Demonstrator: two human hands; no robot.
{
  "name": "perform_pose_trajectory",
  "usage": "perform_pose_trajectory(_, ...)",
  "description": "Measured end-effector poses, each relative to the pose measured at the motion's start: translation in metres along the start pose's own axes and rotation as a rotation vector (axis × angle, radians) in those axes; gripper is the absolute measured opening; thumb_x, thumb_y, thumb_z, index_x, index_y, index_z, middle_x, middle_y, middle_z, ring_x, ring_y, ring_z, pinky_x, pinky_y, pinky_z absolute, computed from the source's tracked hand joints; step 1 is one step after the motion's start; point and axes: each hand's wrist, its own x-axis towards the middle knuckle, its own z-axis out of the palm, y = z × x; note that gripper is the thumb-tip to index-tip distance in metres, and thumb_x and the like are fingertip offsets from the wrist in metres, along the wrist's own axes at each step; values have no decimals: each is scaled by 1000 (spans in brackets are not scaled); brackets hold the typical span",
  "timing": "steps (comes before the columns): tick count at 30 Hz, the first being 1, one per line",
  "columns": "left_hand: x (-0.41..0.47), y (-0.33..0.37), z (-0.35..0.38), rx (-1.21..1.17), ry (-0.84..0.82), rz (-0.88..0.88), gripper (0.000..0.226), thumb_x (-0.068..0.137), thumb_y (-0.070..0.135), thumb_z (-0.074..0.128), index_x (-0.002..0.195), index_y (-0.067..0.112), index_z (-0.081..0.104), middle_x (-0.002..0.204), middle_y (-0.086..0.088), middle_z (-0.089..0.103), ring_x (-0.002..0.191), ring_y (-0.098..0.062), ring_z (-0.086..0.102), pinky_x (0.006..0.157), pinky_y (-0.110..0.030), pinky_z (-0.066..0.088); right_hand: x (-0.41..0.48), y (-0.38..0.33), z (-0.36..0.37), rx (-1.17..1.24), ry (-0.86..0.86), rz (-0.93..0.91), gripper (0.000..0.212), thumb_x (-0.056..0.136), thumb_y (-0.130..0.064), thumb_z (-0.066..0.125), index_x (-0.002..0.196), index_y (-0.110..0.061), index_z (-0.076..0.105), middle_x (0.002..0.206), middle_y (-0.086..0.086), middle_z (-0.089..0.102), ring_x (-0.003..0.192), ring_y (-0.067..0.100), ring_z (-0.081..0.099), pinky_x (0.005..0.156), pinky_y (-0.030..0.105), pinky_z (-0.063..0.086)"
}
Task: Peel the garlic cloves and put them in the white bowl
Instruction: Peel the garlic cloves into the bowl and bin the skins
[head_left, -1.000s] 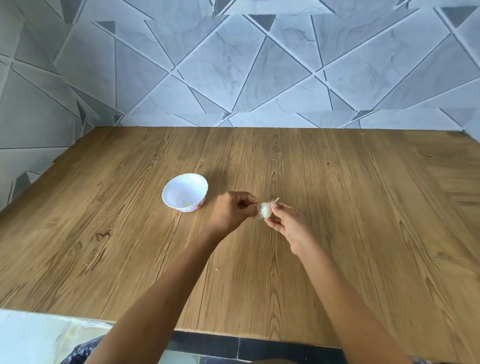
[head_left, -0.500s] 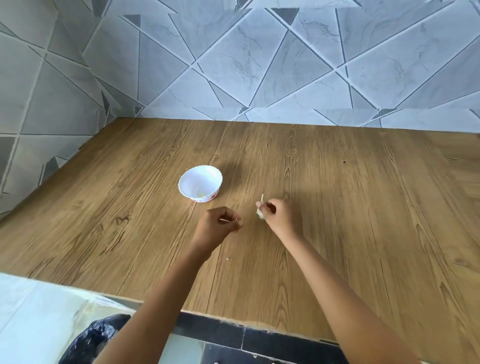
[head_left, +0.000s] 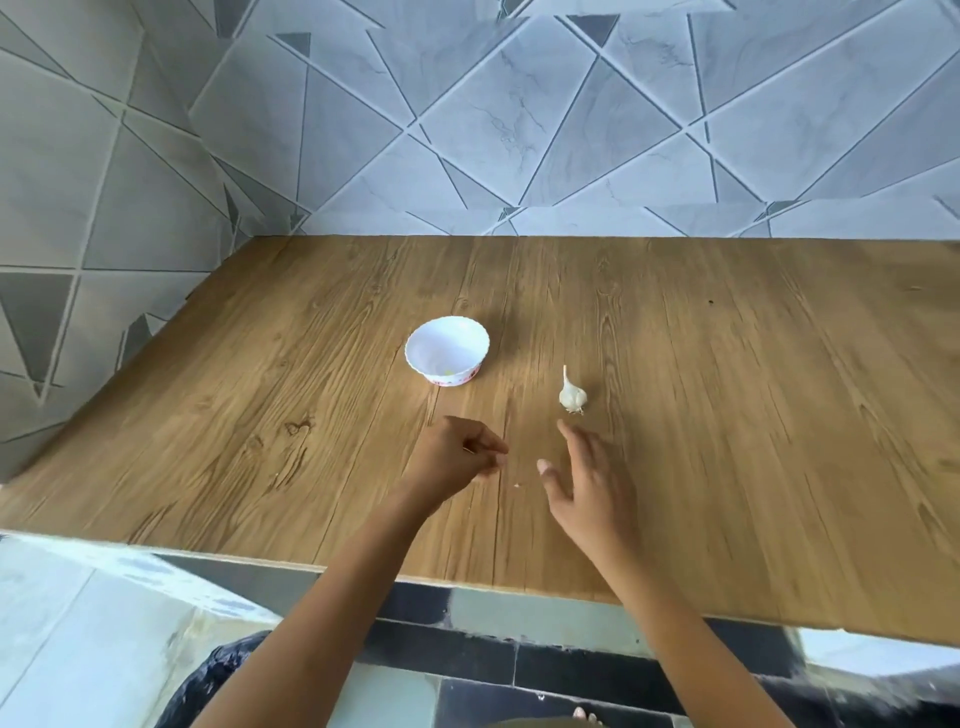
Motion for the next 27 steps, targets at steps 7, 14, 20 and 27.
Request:
perform_pose_trajectory(7,4,-11,-16,35,-194,-100,11,79,-1,72,89,-5,71,83,-18,71,64,-13,67,60,-16,55,-18,-15,10,-302,-270,90,73,89,-50,10,143,-10,37,152,11,29,142,26,23,114,40,7)
perform_pose_trajectory(14,21,-4,-8,347,-231,-51,10,78,5,74,87,1,71,81,-10,72,68,-14,70,69,-22,57,-18,-22,5,-326,-267,110,66,92,-47,17,139,-8,44,147,13,39,139,28,31,112,39,11)
perform_pose_trajectory(20,24,-5,-2,428,-196,-60,8,78,6,74,85,6,71,79,-5,69,71,-13,67,73,-27,57,-19,-26,6,-349,-262,118,59,94,-40,25,135,-5,49,142,17,45,134,31,39,110,42,20)
perform_pose_trajectory(27,16,0,10,604,-101,36,9,79,5,62,83,12,66,91,0,65,86,-17,61,75,-29,54,-19,-26,7,-337,-253,111,56,94,-37,28,130,-2,53,137,21,50,130,35,45,107,46,30)
